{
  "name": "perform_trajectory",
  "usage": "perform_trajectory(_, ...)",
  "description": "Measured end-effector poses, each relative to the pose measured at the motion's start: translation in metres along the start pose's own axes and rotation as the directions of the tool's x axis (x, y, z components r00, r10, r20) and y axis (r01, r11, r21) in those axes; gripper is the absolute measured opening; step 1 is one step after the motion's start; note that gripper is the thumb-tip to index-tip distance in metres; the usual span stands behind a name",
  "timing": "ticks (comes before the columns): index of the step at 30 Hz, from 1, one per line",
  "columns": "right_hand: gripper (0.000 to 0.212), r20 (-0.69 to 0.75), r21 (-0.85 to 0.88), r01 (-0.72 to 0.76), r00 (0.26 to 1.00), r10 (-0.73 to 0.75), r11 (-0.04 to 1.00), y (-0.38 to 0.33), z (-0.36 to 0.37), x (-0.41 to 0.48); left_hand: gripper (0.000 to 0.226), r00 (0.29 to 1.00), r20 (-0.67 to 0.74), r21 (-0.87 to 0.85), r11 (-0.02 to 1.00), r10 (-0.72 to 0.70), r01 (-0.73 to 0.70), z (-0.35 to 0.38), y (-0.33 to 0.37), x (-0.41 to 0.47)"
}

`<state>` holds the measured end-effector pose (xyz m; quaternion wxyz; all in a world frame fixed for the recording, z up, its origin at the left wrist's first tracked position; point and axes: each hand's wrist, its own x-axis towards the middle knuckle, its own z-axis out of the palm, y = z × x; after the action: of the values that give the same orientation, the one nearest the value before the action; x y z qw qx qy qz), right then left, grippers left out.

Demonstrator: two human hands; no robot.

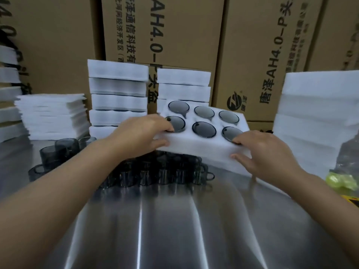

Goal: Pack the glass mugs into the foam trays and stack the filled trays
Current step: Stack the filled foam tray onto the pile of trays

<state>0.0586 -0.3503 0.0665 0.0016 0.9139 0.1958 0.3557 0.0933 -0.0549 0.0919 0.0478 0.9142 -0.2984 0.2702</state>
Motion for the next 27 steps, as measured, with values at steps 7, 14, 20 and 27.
perform_trajectory(7, 0.041, 0.307, -0.142, -0.229, 0.915, 0.263, 0.963, 0.054, 0.052, 0.051, 0.033, 0.983, 0.181, 0.154, 0.987, 0.025, -0.053, 0.043, -0.016, 0.117)
perform_trajectory(14, 0.031, 0.407, -0.250, -0.210, 0.863, 0.299, 0.945, 0.079, 0.093, 0.065, 0.023, 0.951, 0.281, 0.126, 0.977, 0.131, -0.172, 0.079, -0.017, 0.152)
perform_trajectory(20, 0.039, 0.393, -0.288, -0.238, 0.854, 0.341, 0.928, 0.087, 0.087, 0.064, 0.027, 0.949, 0.253, 0.043, 0.978, 0.186, -0.203, 0.083, -0.007, 0.154)
perform_trajectory(27, 0.024, 0.413, -0.360, -0.245, 0.823, 0.390, 0.900, 0.081, 0.081, 0.052, 0.031, 0.947, 0.268, -0.044, 0.984, 0.179, -0.173, 0.099, -0.002, 0.156)
